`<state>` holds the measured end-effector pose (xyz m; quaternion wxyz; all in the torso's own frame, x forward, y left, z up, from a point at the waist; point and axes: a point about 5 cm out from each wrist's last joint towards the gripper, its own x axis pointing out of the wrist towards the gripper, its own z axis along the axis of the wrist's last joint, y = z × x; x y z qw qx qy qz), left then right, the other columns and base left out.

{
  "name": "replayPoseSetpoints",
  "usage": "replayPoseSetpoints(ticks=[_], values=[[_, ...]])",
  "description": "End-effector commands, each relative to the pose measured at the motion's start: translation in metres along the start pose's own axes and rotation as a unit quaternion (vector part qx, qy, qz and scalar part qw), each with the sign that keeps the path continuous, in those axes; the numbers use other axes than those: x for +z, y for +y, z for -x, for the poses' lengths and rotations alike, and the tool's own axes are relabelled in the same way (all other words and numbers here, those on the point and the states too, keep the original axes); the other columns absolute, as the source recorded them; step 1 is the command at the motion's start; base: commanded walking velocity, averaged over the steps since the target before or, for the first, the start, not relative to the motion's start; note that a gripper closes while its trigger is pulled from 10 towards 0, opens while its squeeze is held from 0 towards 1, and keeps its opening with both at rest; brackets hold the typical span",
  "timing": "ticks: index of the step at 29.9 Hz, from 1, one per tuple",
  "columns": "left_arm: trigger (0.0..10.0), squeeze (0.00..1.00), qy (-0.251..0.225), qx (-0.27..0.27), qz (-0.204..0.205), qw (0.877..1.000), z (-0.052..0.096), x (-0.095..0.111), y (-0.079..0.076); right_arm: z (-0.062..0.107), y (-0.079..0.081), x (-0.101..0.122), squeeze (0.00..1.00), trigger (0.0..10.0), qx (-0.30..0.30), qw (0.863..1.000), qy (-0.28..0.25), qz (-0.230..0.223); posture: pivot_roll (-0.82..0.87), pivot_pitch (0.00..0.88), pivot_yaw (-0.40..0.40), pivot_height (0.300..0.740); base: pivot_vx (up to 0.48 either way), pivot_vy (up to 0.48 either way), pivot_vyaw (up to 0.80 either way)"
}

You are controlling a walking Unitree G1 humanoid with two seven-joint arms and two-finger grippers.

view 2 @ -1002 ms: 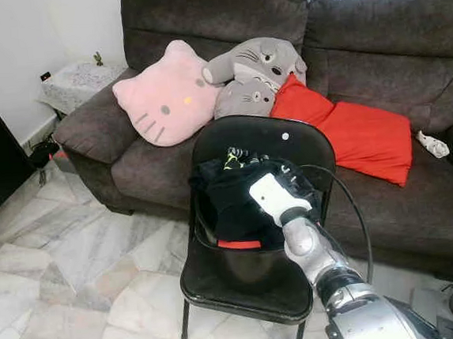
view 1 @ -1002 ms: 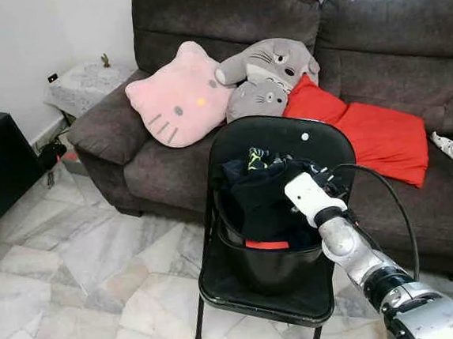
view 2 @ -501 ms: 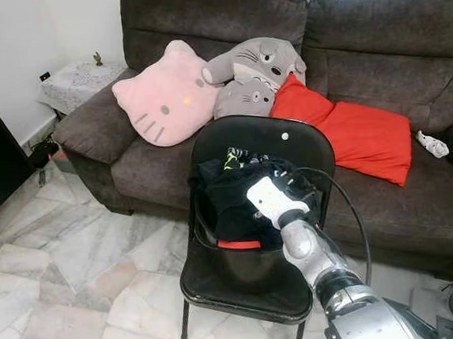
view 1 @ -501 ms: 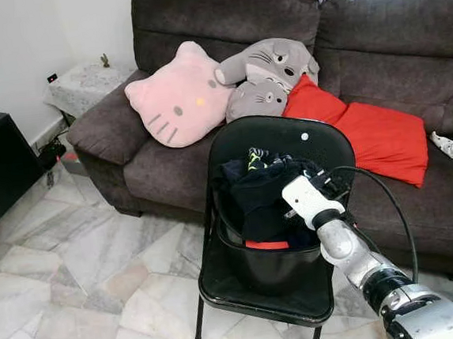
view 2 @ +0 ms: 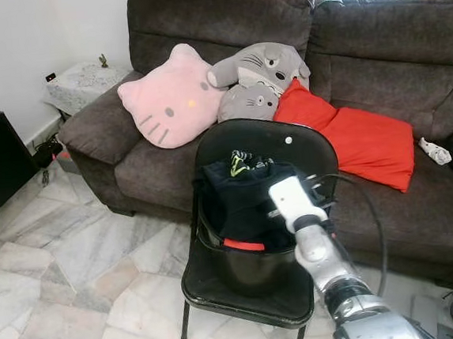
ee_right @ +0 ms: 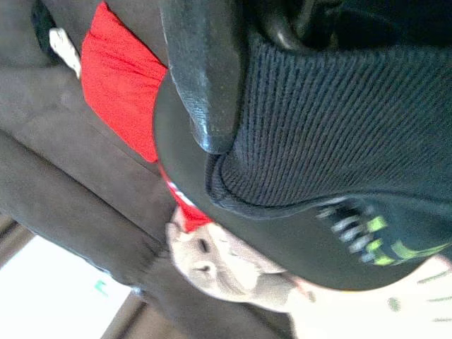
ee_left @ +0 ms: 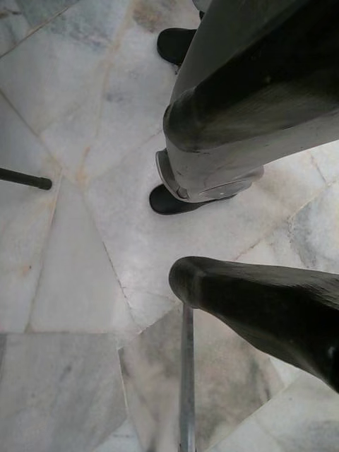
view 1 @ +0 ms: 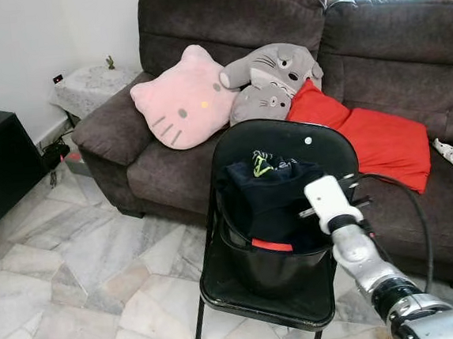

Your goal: Hang hanger

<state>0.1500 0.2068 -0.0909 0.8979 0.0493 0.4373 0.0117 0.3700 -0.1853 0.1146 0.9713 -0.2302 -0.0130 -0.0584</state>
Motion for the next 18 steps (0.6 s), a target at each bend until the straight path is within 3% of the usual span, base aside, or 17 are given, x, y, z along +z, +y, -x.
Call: replayPoseSetpoints(ticks=[1, 3, 4, 6, 7, 10, 12, 18], values=[[10.0, 0.0, 0.018, -0.008, 0.0, 1.0, 0.003, -0.011, -0.007, -0.004, -0.021, 0.004, 0.0, 0.0, -0.053, 0.996, -0.005, -0.07, 0.04, 0.0, -0.062, 0.74, 0.0, 0.0, 0.0], [10.0, 0.0, 0.019, -0.008, 0.001, 1.0, 0.003, -0.012, -0.007, -0.006, -0.029, 0.007, 0.0, 0.0, -0.081, 0.989, -0.009, -0.125, 0.04, 0.0, -0.062, 0.74, 0.0, 0.0, 0.0], [10.0, 0.0, 0.019, -0.008, 0.001, 1.0, 0.003, -0.012, -0.007, -0.006, -0.029, 0.007, 0.0, 0.0, -0.081, 0.989, -0.009, -0.125, 0.04, 0.0, -0.062, 0.74, 0.0, 0.0, 0.0], [10.0, 0.0, 0.02, -0.006, 0.003, 1.0, 0.003, -0.012, -0.008, -0.009, -0.038, 0.015, 0.0, 0.0, -0.12, 0.967, -0.021, -0.224, 0.02, 0.0, -0.058, 0.74, 0.0, 0.0, 0.0], [10.0, 0.0, 0.02, -0.006, 0.003, 1.0, 0.003, -0.012, -0.008, -0.009, -0.039, 0.017, 0.0, 0.0, -0.125, 0.961, -0.025, -0.245, 0.02, 0.0, -0.058, 0.74, 0.0, 0.0, 0.0], [10.0, 0.0, 0.02, -0.006, 0.003, 1.0, 0.003, -0.012, -0.008, -0.009, -0.039, 0.018, 0.0, 0.0, -0.128, 0.956, -0.028, -0.261, 0.02, 0.0, -0.056, 0.74, 0.0, 0.0, 0.0], [10.0, 0.0, 0.021, -0.006, 0.004, 1.0, 0.002, -0.011, -0.009, -0.013, -0.054, 0.038, 0.0, 0.0, -0.141, 0.946, -0.072, -0.282, -0.01, 0.0, -0.047, 0.74, 0.0, 0.0, 0.0], [10.0, 0.0, 0.022, -0.008, 0.001, 1.0, 0.002, -0.01, -0.01, -0.023, -0.09, 0.075, 0.0, 0.0, -0.169, 0.936, -0.135, -0.278, -0.03, 0.0, -0.045, 0.74, 0.0, 0.0, 0.0]])
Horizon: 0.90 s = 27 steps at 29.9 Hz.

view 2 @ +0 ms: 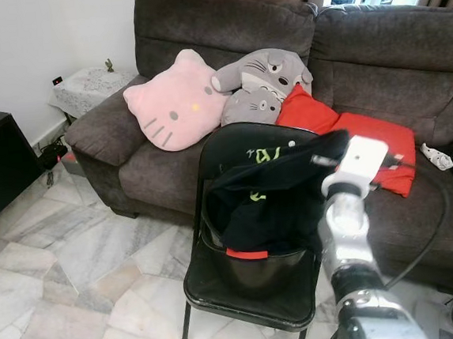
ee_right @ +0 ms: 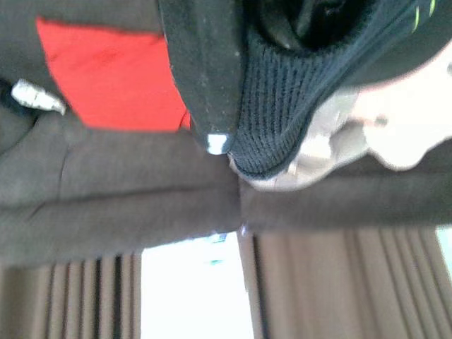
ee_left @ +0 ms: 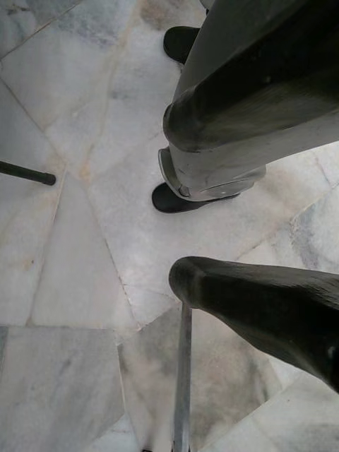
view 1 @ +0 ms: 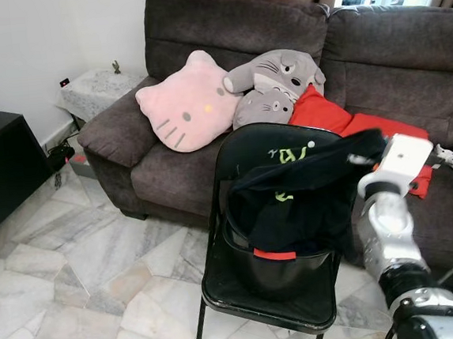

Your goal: Hang hanger

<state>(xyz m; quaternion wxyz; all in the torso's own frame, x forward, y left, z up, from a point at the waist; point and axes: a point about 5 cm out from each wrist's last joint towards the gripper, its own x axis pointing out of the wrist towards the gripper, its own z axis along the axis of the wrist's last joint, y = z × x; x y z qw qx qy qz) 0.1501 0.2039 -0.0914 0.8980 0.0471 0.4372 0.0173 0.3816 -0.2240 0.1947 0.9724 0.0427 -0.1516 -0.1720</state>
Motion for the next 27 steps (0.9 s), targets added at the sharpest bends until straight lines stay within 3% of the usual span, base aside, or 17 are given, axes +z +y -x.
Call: replayPoseSetpoints(ticks=[1, 6, 11, 14, 18, 19, 21, 22, 24, 27], values=[[10.0, 0.0, 0.022, -0.012, -0.004, 1.0, 0.002, -0.01, -0.007, -0.015, -0.005, 0.034, 0.0, 0.0, -0.011, 0.998, -0.058, -0.01, -0.03, 0.0, -0.046, 0.74, 0.0, 0.0, 0.0], [10.0, 0.0, 0.023, -0.011, 0.003, 1.0, 0.002, -0.01, -0.008, -0.031, -0.015, 0.068, 0.0, 0.0, -0.034, 0.994, -0.099, -0.008, -0.03, 0.0, -0.053, 0.74, 0.0, 0.0, 0.0], [10.0, 0.0, 0.022, -0.01, 0.005, 1.0, 0.002, -0.01, -0.008, -0.036, -0.019, 0.081, 0.0, 0.0, -0.043, 0.993, -0.112, -0.012, -0.03, 0.0, -0.05, 0.74, 0.0, 0.0, 0.0], [10.0, 0.0, 0.023, -0.011, 0.003, 1.0, 0.002, -0.01, -0.007, -0.043, -0.023, 0.11, 0.0, 0.0, -0.054, 0.986, -0.159, 0.006, -0.04, 0.0, -0.045, 0.74, 0.0, 0.0, 0.0], [10.0, 0.0, 0.024, -0.012, 0.003, 1.0, 0.002, -0.01, -0.008, -0.047, -0.029, 0.136, 0.0, 0.0, -0.07, 0.978, -0.198, -0.002, -0.04, 0.0, -0.047, 0.74, 0.0, 0.0, 0.0], [10.0, 0.0, 0.024, -0.012, 0.003, 1.0, 0.002, -0.01, -0.008, -0.048, -0.031, 0.157, 0.0, 0.0, -0.073, 0.969, -0.235, 0.0, -0.04, 0.0, -0.047, 0.74, 0.0, 0.0, 0.0], [10.0, 0.0, 0.024, -0.012, 0.003, 1.0, 0.002, -0.011, -0.008, -0.047, -0.032, 0.178, 0.0, 0.0, -0.076, 0.959, -0.274, 0.008, -0.04, 0.0, -0.047, 0.74, 0.0, 0.0, 0.0], [10.0, 0.0, 0.024, -0.012, 0.003, 1.0, 0.002, -0.011, -0.008, -0.042, -0.032, 0.206, 0.0, 0.0, -0.079, 0.941, -0.328, 0.02, -0.05, 0.0, -0.047, 0.74, 0.0, 0.0, 0.0], [10.0, 0.0, 0.024, -0.012, 0.003, 1.0, 0.002, -0.011, -0.008, -0.036, -0.031, 0.225, 0.0, 0.0, -0.082, 0.926, -0.367, 0.025, -0.05, 0.0, -0.047, 0.74, 0.0, 0.0, 0.0], [10.0, 0.0, 0.025, -0.013, 0.004, 1.0, 0.002, -0.012, -0.008, -0.016, -0.027, 0.266, 0.0, 0.0, -0.089, 0.888, -0.451, 0.022, -0.05, 0.0, -0.044, 0.74, 0.0, 0.0, 0.0]])
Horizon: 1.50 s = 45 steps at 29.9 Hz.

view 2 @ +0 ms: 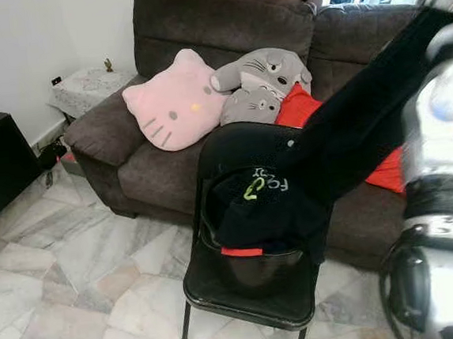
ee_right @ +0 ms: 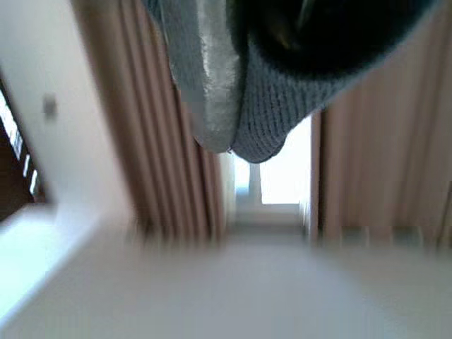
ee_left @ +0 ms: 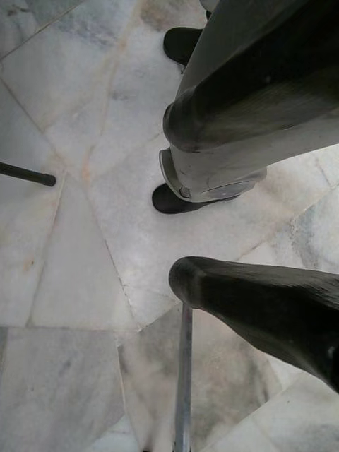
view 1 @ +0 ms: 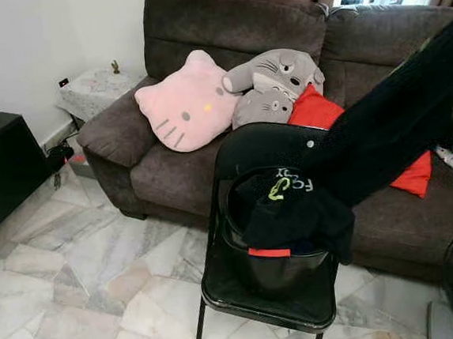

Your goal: Hang hanger

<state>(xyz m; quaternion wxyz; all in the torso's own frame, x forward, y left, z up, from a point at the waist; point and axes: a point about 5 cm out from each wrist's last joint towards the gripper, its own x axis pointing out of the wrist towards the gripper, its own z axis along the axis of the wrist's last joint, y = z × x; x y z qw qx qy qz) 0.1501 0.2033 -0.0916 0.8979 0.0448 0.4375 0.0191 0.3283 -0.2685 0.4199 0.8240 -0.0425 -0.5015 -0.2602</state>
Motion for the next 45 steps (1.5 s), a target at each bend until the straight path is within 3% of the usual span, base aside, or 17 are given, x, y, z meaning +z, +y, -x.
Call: replayPoseSetpoints(ticks=[1, 6, 8, 9, 11, 14, 16, 19, 20, 21, 22, 23, 26, 29, 33, 39, 45], values=[[10.0, 0.0, 0.025, -0.014, 0.0, 1.0, 0.003, -0.012, -0.007, -0.017, 0.001, 0.057, 0.0, 0.0, -0.014, 0.993, -0.118, -0.018, -0.06, 0.0, -0.042, 0.74, 0.0, 0.0, 0.0], [10.0, 0.0, 0.026, -0.015, -0.002, 1.0, 0.003, -0.012, -0.007, -0.01, 0.017, 0.087, 0.0, 0.0, 0.025, 0.984, -0.173, -0.034, -0.07, 0.0, -0.038, 0.74, 0.0, 0.0, 0.0], [10.0, 0.0, 0.026, -0.016, -0.004, 1.0, 0.003, -0.012, -0.007, 0.003, 0.028, 0.077, 0.0, 0.0, 0.036, 0.988, -0.122, -0.083, -0.06, 0.0, -0.039, 0.74, 0.0, 0.0, 0.0], [10.0, 0.0, 0.026, -0.016, -0.004, 1.0, 0.003, -0.012, -0.007, 0.003, 0.028, 0.077, 0.0, 0.0, 0.036, 0.988, -0.122, -0.083, -0.06, 0.0, -0.039, 0.74, 0.0, 0.0, 0.0], [10.0, 0.0, 0.026, -0.016, -0.004, 1.0, 0.003, -0.012, -0.007, 0.021, 0.039, 0.055, 0.0, 0.0, 0.066, 0.993, -0.066, -0.071, -0.06, 0.0, -0.042, 0.74, 0.0, 0.0, 0.0], [10.0, 0.0, 0.026, -0.015, -0.004, 1.0, 0.003, -0.013, -0.007, 0.06, 0.051, 0.009, 0.0, 0.0, 0.088, 0.99, 0.074, -0.087, -0.06, 0.0, -0.043, 0.74, 0.0, 0.0, 0.0], [10.0, 0.0, 0.027, -0.015, -0.005, 1.0, 0.003, -0.013, -0.007, 0.119, 0.054, -0.047, 0.0, 0.0, 0.119, 0.965, 0.226, -0.062, -0.05, 0.0, -0.043, 0.74, 0.0, 0.0, 0.0], [10.0, 0.0, 0.027, -0.015, -0.005, 0.999, 0.003, -0.013, -0.007, 0.164, 0.043, -0.083, 0.0, 0.0, 0.117, 0.933, 0.336, -0.05, -0.05, 0.0, -0.045, 0.74, 0.0, 0.0, 0.0], [10.0, 0.0, 0.028, -0.015, -0.006, 0.999, 0.003, -0.013, -0.007, 0.184, 0.039, -0.098, 0.0, 1.0, 0.126, 0.915, 0.381, -0.044, -0.05, 0.0, -0.045, 0.74, 0.0, 0.0, 0.0], [10.0, 0.0, 0.028, -0.015, -0.006, 0.999, 0.003, -0.013, -0.007, 0.208, 0.029, -0.114, 0.0, 7.4, 0.122, 0.894, 0.43, -0.027, -0.04, 0.0, -0.047, 0.74, 0.0, 0.0, 0.0], [10.0, 0.0, 0.028, -0.014, -0.006, 0.999, 0.003, -0.013, -0.007, 0.225, 0.021, -0.123, 0.0, 7.4, 0.119, 0.878, 0.463, -0.015, -0.04, 0.0, -0.047, 0.74, 0.0, 0.0, 0.0], [10.0, 0.0, 0.029, -0.014, -0.006, 0.999, 0.003, -0.014, -0.006, 0.243, 0.013, -0.132, 0.0, 10.0, 0.122, 0.86, 0.496, -0.005, -0.03, 0.0, -0.047, 0.74, 0.0, 0.0, 0.0], [10.0, 0.0, 0.031, -0.013, -0.006, 0.999, 0.003, -0.014, -0.005, 0.285, -0.009, -0.146, 0.0, 10.0, 0.114, 0.816, 0.566, 0.02, -0.03, 0.0, -0.044, 0.74, 0.0, 0.0, 0.0], [10.0, 0.0, 0.031, -0.011, -0.006, 0.999, 0.003, -0.014, -0.003, 0.315, -0.009, -0.149, 0.0, 10.0, 0.155, 0.786, 0.598, 0.01, -0.03, 0.0, -0.034, 0.74, 0.0, 0.0, 0.0], [10.0, 0.0, 0.032, -0.012, -0.009, 0.999, 0.003, -0.014, -0.001, 0.332, -0.006, -0.145, 0.0, 10.0, 0.183, 0.78, 0.598, 0.006, -0.03, 0.0, -0.026, 0.74, 0.0, 0.0, 0.0], [10.0, 0.0, 0.03, -0.01, -0.008, 0.999, 0.004, -0.014, 0.0, 0.346, -0.001, -0.135, 0.0, 10.0, 0.172, 0.802, 0.57, -0.046, -0.01, 0.0, -0.027, 0.74, 0.0, 0.0, 0.0], [10.0, 0.0, 0.033, -0.011, -0.007, 0.999, 0.004, -0.015, 0.001, 0.355, -0.005, -0.13, 0.0, 10.0, 0.184, 0.802, 0.567, -0.036, 0.0, 0.0, -0.03, 0.74, 0.0, 0.0, 0.0]])
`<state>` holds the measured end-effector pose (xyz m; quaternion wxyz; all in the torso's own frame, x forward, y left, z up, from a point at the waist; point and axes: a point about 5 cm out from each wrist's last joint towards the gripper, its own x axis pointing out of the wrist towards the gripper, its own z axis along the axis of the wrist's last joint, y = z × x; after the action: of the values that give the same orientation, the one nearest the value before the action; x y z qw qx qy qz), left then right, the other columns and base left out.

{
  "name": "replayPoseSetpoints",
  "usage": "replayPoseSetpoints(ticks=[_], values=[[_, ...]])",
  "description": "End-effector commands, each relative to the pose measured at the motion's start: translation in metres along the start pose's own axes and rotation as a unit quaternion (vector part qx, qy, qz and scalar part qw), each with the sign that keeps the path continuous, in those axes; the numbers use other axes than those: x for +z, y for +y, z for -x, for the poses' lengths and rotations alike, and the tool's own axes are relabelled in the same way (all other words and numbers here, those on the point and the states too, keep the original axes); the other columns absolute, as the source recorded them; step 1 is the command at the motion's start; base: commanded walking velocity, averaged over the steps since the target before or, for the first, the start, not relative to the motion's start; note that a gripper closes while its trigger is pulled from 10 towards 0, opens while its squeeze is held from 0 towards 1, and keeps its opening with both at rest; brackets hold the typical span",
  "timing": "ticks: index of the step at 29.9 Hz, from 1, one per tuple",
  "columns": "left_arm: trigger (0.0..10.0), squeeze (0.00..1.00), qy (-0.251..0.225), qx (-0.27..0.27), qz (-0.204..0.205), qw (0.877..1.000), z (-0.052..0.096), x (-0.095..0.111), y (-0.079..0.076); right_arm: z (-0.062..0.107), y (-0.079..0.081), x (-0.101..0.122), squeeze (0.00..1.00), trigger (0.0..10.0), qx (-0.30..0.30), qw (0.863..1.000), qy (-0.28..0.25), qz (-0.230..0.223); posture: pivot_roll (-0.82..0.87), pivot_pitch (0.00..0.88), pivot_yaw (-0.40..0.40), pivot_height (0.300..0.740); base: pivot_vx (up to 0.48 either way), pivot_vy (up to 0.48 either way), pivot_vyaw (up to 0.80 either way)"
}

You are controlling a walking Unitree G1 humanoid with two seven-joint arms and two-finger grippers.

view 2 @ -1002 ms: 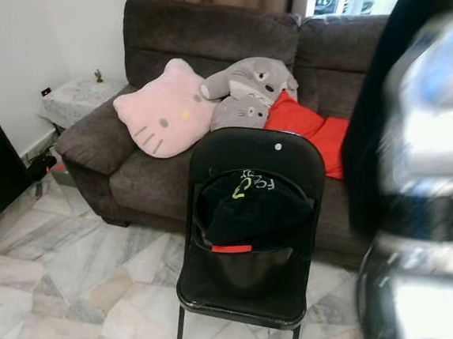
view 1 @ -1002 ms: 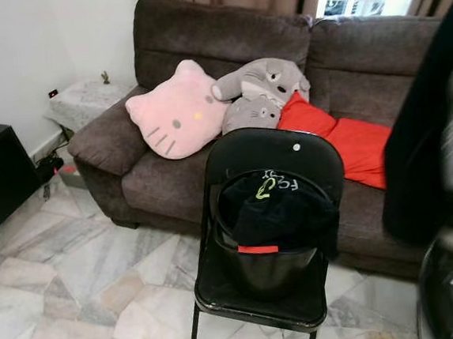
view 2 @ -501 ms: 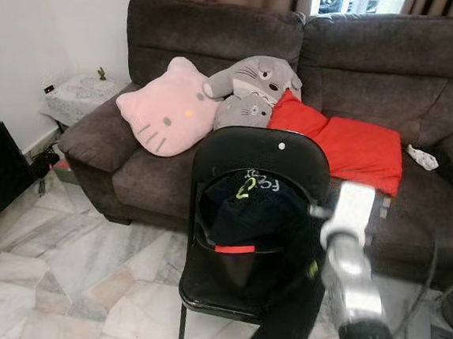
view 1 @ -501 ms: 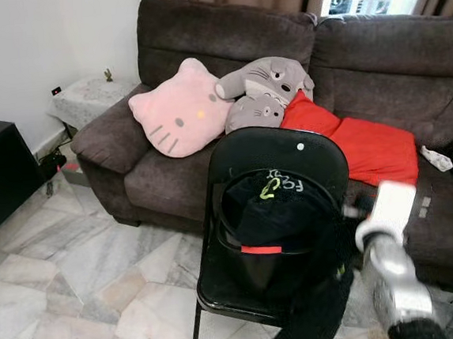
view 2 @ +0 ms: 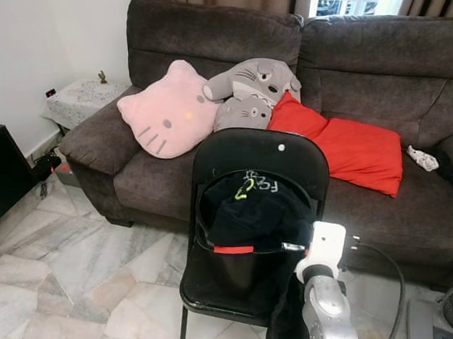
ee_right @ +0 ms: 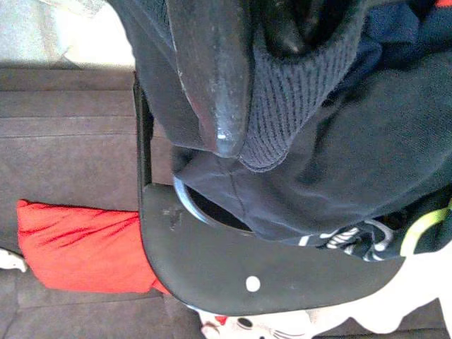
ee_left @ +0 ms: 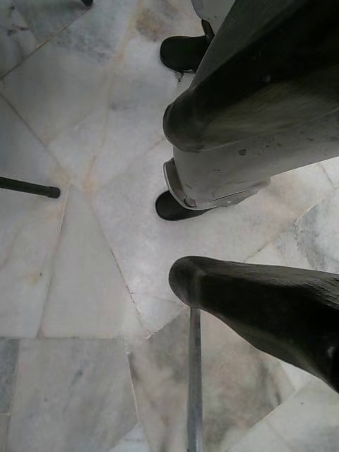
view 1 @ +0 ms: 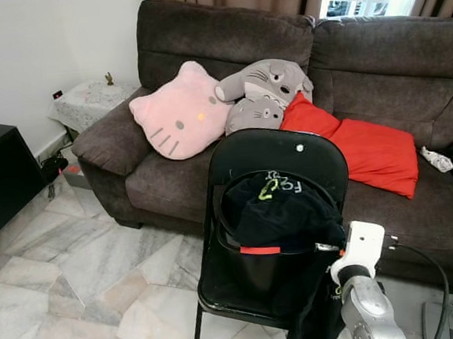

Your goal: Hang hanger

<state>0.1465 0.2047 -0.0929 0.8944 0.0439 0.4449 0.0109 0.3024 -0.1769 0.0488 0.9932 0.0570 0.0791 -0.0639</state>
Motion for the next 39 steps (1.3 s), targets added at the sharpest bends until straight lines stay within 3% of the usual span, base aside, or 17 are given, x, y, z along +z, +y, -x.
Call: replayPoseSetpoints(ticks=[1, 14, 33, 36, 39], values=[[10.0, 0.0, 0.026, -0.003, -0.003, 1.0, 0.003, -0.012, -0.001, 0.001, -0.001, 0.004, 0.0, 10.0, 0.001, 1.0, -0.016, 0.005, 0.0, 0.0, -0.03, 0.74, 0.0, 0.0, 0.0], [10.0, 0.0, 0.026, -0.007, 0.006, 1.0, 0.003, -0.012, -0.003, 0.009, -0.007, -0.008, 0.0, 10.0, 0.01, 1.0, -0.008, 0.014, -0.01, 0.011, -0.043, 0.74, 0.0, 0.0, 0.0], [10.0, 0.0, 0.022, -0.01, 0.007, 1.0, 0.003, -0.012, -0.003, 0.016, 0.0, -0.02, 0.0, 10.0, 0.041, 0.999, 0.006, 0.031, 0.0, 0.003, -0.049, 0.74, 0.0, 0.0, 0.76], [10.0, 0.0, 0.023, -0.012, 0.008, 1.0, 0.003, -0.013, -0.003, 0.019, -0.005, -0.027, 0.0, 10.0, 0.029, 0.999, 0.019, 0.025, -0.01, 0.0, -0.048, 0.74, 0.0, 0.0, 0.21], [10.0, 0.0, 0.023, -0.014, 0.003, 1.0, 0.004, -0.013, -0.003, 0.026, -0.018, -0.032, 0.0, 10.0, -0.019, 1.0, 0.019, -0.007, -0.01, 0.0, -0.05, 0.74, 0.0, 0.0, 0.0]])
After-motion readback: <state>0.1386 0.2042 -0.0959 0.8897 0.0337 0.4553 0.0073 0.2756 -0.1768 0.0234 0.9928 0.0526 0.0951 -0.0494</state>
